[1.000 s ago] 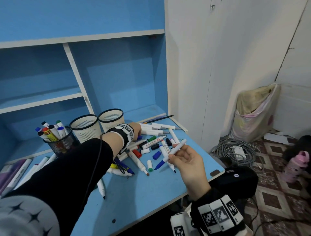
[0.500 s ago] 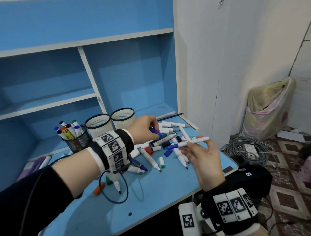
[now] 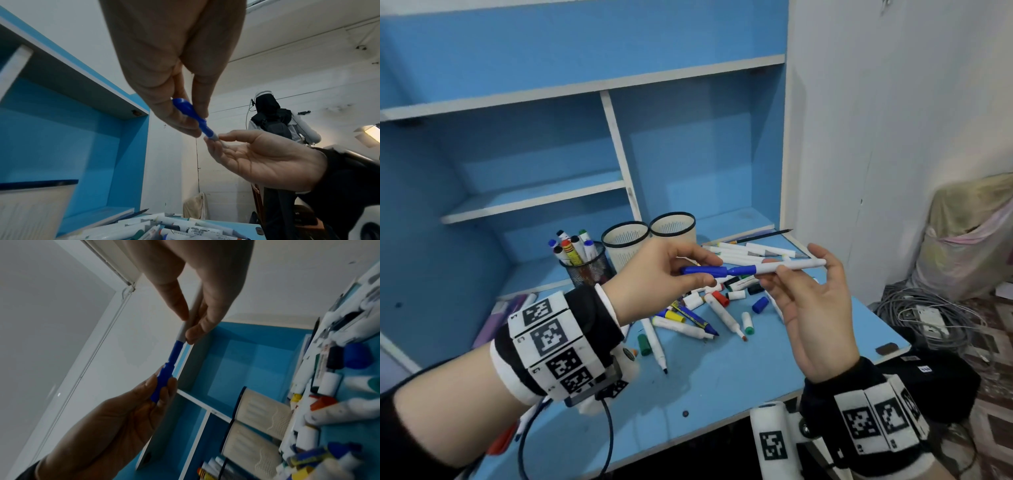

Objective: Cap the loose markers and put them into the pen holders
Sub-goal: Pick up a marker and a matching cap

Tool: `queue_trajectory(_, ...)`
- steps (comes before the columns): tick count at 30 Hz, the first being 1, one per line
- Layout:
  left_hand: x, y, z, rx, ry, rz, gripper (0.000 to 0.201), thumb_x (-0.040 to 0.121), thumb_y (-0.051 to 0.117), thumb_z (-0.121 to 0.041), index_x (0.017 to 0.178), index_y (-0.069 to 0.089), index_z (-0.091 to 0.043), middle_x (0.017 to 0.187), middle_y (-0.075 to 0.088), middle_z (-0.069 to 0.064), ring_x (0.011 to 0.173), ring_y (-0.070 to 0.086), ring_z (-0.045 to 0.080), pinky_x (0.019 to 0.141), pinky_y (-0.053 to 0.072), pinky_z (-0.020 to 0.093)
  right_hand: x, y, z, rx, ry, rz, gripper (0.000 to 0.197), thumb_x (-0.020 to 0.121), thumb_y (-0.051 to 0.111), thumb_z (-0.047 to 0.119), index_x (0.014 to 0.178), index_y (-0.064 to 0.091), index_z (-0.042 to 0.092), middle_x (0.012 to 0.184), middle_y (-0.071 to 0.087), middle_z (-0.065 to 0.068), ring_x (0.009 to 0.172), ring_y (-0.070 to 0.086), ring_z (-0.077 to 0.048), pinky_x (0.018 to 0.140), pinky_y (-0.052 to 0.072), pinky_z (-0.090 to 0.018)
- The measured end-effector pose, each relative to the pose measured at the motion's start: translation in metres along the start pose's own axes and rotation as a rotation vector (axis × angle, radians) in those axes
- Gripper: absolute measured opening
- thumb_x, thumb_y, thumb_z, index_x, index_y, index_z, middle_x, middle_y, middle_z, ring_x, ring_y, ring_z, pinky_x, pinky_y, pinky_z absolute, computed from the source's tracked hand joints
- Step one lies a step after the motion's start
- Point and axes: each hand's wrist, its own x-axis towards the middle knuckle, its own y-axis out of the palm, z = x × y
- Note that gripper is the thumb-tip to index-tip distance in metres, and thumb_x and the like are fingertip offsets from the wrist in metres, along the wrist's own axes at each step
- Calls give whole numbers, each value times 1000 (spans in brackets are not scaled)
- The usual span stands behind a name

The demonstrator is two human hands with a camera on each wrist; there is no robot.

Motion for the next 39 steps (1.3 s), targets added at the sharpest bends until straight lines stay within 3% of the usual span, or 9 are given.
queue_trajectory(5, -20, -5, 11, -94, -29, -25, 21, 83, 65, 0, 97, 69, -15, 93, 74, 12, 90, 69, 30, 87, 55, 39, -14, 17, -9, -36, 28, 113, 31, 89, 51, -10, 110, 43, 12, 77, 71, -11, 66, 67, -20, 67, 56, -25)
queue_trajectory(10, -37, -10, 21, -167, -11, -99, 19, 86, 62, 1, 91, 68, -16, 76, 73, -4, 70, 70, 12, 64, 51, 17, -24, 33, -24, -68, 39, 184, 30, 88, 51, -10, 105, 40, 12, 82, 71, -15, 70, 68, -25, 73, 57, -30)
queue_trajectory(16, -47, -9, 31, -134, -51, -235, 19, 90, 56, -1, 85, 68, -14, 59, 66, 5, 53, 57, 12, 51, 46, 17, -32, 44, -34, -101, 28, 215, 31, 88, 49, -13, 95, 40, 16, 79, 72, -13, 69, 69, -22, 68, 56, -24)
queue_trajectory(19, -47, -4, 36, -167, -105, -213, 17, 92, 52, 0, 85, 66, -7, 57, 66, -1, 46, 57, 7, 46, 43, 16, -37, 46, -42, -165, -3, 189, 37, 89, 44, -17, 94, 38, 19, 74, 71, -6, 62, 68, -15, 65, 55, -21)
queue_trajectory(24, -48, -3, 40, -287, -184, -183, 17, 94, 48, -1, 91, 64, 3, 57, 65, 3, 38, 53, 3, 40, 38, 12, -38, 46, -50, -240, -59, 217, 42, 88, 41, -21, 94, 35, 19, 72, 65, -4, 60, 67, -13, 63, 56, -22)
queue_trajectory(29, -41, -10, 53, -372, -193, -178, 17, 95, 49, -5, 90, 65, -2, 69, 70, 8, 52, 62, 12, 48, 48, 18, -18, 48, -46, -322, -26, 373, 39, 89, 45, -17, 96, 36, 20, 77, 70, -11, 67, 69, -19, 66, 55, -23)
queue_trajectory(33, -30, -21, 79, -236, -177, -181, 25, 98, 43, -17, 84, 63, -12, 71, 69, 6, 62, 64, 13, 58, 50, 21, 2, 55, -45, -435, -68, 402, 39, 89, 49, -13, 97, 37, 24, 87, 69, -19, 71, 69, -24, 72, 56, -30)
queue_trajectory(35, -22, -29, 97, -32, -198, -149, 21, 98, 46, -20, 87, 64, -12, 77, 70, 4, 65, 63, 10, 63, 51, 23, 13, 61, -47, -451, -101, 395, 41, 89, 50, -13, 98, 38, 25, 88, 68, -19, 76, 69, -26, 77, 57, -33)
queue_trajectory(39, -3, -45, 124, 495, -224, 97, 13, 90, 60, -19, 101, 67, -17, 90, 66, -8, 82, 60, 7, 72, 43, 14, 38, 80, -52, -486, -166, 421, 40, 88, 53, -10, 97, 42, 27, 90, 63, -15, 80, 69, -20, 79, 57, -31)
